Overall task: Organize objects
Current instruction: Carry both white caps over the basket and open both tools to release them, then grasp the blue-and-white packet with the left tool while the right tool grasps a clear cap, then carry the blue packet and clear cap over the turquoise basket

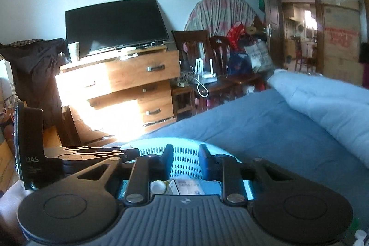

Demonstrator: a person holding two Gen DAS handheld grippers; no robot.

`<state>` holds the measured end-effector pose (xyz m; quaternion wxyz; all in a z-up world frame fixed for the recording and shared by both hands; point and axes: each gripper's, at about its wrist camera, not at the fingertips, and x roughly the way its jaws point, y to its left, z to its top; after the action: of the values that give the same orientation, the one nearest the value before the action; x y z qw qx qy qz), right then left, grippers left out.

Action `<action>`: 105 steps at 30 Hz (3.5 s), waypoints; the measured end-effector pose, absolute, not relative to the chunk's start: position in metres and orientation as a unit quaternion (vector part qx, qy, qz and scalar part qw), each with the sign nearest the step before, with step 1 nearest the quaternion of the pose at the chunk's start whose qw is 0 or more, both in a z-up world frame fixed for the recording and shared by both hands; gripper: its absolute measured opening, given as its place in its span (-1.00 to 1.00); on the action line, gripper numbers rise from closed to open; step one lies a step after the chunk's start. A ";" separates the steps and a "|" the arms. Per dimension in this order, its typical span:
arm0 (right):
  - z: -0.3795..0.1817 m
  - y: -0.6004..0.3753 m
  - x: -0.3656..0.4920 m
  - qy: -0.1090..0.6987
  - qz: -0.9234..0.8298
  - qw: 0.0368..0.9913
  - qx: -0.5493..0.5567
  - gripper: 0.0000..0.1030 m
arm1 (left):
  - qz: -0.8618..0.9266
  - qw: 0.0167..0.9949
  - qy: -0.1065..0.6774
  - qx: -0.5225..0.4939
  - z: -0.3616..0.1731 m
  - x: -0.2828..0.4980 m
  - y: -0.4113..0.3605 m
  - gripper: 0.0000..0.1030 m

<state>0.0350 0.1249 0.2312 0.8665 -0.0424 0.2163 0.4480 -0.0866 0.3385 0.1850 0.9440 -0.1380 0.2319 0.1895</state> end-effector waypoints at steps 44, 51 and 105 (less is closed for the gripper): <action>-0.008 -0.309 -0.042 0.275 0.078 0.950 0.124 0.88 | -0.170 0.955 0.243 -0.030 0.102 0.011 0.010 1.00; -0.063 -0.336 -0.013 0.309 0.067 0.938 0.142 0.87 | -0.186 0.906 0.369 -0.090 0.017 0.169 -0.034 0.99; -0.043 -0.251 0.114 0.317 0.125 0.940 0.018 0.32 | -0.159 0.934 0.318 0.022 0.008 0.027 -0.039 -0.02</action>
<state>0.1140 -0.2507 -0.0427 0.9400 0.0178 0.3168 0.1253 0.0274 -0.0393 0.0084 0.9345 0.0217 0.3179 -0.1587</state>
